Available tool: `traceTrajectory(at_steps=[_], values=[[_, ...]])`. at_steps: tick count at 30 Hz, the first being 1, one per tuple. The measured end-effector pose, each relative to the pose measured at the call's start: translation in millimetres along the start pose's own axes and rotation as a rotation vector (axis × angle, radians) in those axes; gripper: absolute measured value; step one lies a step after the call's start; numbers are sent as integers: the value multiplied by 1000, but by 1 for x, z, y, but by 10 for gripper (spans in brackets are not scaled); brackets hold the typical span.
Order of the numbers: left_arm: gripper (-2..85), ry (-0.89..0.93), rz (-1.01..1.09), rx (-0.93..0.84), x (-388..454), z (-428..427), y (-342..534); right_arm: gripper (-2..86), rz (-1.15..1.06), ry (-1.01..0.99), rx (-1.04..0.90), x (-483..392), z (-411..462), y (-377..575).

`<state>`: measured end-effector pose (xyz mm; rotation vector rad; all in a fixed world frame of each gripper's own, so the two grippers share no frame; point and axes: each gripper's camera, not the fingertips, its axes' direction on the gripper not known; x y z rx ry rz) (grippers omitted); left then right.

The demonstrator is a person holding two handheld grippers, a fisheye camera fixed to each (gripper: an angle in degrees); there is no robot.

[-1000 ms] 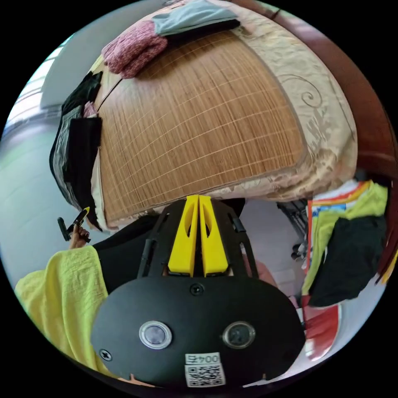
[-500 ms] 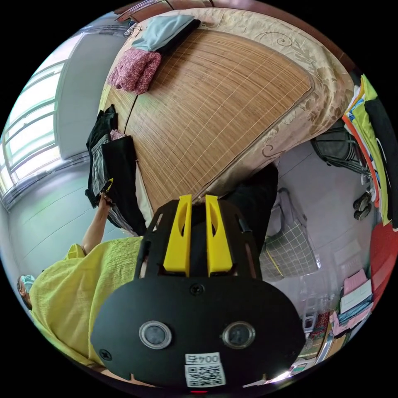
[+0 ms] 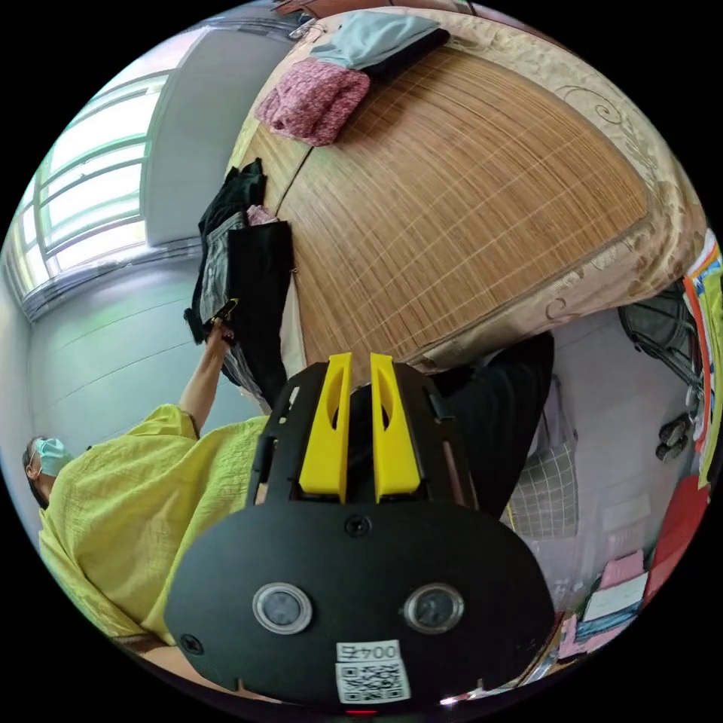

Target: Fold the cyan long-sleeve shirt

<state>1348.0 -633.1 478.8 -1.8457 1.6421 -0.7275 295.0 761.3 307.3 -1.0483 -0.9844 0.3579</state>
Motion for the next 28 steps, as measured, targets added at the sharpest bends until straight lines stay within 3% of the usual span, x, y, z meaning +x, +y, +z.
traceTrajectory(at_steps=[6, 11, 17, 21, 26, 28], values=[[8, -5, 102, 111, 68, -66, 71, 53, -197, -198, -32, -5, 47, -36], [10, -79, 198, 15, 145, -54, 125, 51, -322, -275, -101, -23, 102, -62], [17, 1, 246, -141, 190, -29, 151, 55, -394, -114, -164, -32, 166, -72], [46, 99, 211, -73, 181, -55, 148, 65, -416, 8, -168, -28, 204, -71], [189, 162, 14, -90, 134, -47, 109, 82, -390, 58, -192, -11, 250, -68], [208, 225, -74, -112, 113, -37, 88, 88, -370, 69, -201, -3, 271, -67]])
